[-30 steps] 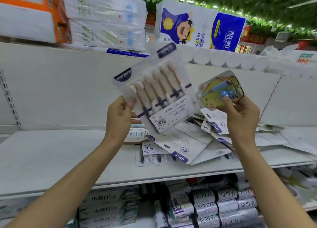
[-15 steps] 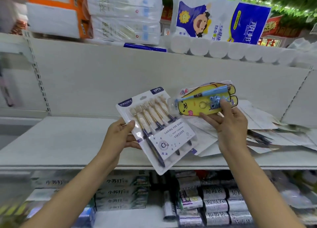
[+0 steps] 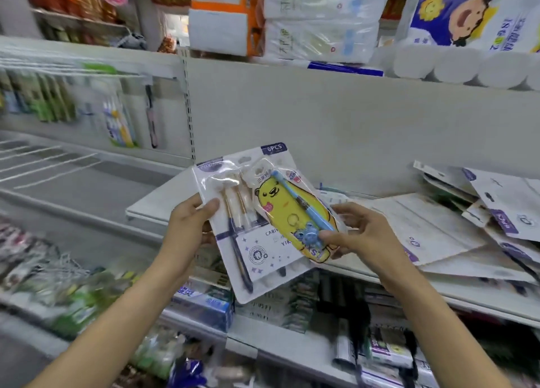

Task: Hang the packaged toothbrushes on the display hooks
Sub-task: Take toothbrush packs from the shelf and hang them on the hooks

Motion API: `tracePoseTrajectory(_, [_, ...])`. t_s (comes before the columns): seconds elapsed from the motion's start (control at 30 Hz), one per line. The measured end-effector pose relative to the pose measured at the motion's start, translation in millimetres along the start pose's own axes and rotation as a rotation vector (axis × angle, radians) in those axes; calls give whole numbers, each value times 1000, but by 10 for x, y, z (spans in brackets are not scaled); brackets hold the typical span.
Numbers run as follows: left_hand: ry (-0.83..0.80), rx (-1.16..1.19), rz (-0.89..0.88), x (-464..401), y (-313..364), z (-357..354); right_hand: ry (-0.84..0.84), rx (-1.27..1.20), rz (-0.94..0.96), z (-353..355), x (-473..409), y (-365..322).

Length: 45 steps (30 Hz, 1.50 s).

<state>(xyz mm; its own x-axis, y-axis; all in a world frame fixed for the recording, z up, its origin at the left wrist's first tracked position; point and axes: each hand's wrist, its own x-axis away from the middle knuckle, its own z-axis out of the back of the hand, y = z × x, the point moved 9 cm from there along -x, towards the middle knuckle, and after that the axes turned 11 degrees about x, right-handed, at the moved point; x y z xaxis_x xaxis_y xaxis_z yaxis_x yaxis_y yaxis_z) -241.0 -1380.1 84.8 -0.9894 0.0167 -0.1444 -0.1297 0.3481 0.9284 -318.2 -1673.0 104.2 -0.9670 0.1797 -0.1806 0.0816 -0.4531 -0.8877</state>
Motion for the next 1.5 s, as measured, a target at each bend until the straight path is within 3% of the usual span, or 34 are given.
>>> tracePoseTrajectory(0.27, [153, -47, -124, 187, 408, 957, -308, 34, 5, -1135, -46, -195])
tracePoseTrajectory(0.47, [282, -67, -187, 228, 701, 1989, -425, -67, 73, -1952, -69, -672])
tracePoseTrajectory(0.7, [344, -153, -250, 365, 1230, 3311, -392, -256, 134, -3163, -154, -1236])
tracePoseTrajectory(1.1, [505, -179, -238, 698, 1968, 5506, -341, -308, 186, -5269, -169, -2183])
tracePoseTrajectory(1.5, [583, -152, -281, 371, 2147, 6533, -379, -324, 227, -6457, -634, -2655])
